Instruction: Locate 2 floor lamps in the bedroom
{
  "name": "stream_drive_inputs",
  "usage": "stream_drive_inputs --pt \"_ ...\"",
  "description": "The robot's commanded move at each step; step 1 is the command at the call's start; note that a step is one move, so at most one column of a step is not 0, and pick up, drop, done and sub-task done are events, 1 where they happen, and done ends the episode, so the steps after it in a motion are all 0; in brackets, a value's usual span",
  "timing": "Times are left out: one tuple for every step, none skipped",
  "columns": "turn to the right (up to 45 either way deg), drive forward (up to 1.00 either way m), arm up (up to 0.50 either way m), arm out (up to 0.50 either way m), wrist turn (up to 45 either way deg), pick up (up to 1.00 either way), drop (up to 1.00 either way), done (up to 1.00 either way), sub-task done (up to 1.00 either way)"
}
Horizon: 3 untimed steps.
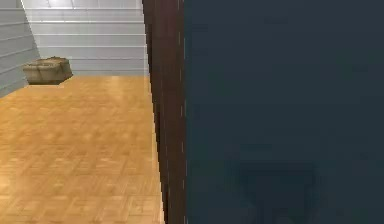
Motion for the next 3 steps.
stream_drive_inputs --pt "-45.0 0.0 0.0 0.0 0.0 0.0 0.0 0.0 0.0" --pt "-6.0 0.0 0.0 0.0 0.0 0.0 0.0 0.0 0.0" --pt "0.0 0.25 0.0 0.0 0.0 0.0 0.0 0.0 0.0"
